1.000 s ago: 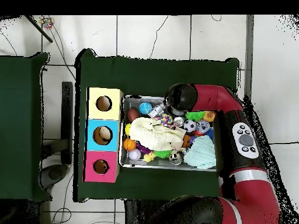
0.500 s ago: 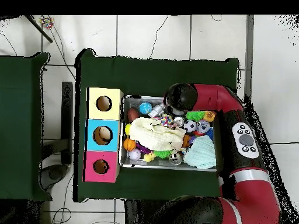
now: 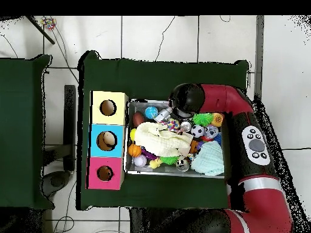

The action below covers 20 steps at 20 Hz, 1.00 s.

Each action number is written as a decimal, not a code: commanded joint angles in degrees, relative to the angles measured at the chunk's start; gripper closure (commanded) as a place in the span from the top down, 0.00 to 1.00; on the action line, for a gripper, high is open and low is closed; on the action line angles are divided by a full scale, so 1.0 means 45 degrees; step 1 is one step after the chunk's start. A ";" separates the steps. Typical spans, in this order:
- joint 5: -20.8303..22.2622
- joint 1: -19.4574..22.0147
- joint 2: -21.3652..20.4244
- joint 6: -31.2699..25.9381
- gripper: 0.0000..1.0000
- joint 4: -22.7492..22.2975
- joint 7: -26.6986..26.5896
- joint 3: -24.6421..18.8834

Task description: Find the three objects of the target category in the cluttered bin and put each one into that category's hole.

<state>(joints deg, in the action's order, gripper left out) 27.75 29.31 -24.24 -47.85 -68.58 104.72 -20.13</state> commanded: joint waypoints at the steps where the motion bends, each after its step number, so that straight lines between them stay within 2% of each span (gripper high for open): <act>1: -0.0325 0.0170 -0.0275 -0.0352 1.00 0.0293 -0.1720 -0.1010; 3: -0.0261 0.0165 -0.0206 -0.0234 1.00 0.0414 -0.1752 -0.1014; 8: 0.0538 -0.0206 0.0054 0.0472 1.00 0.0648 -0.1145 -0.0317; 14: 0.0977 -0.0247 0.0553 0.0498 1.00 0.0987 -0.1417 -0.0144; 20: 0.1257 -0.0141 0.0867 0.1783 1.00 0.0218 -0.0909 -0.0011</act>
<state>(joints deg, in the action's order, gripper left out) 28.98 28.54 -23.91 -45.60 -65.86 104.72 -20.06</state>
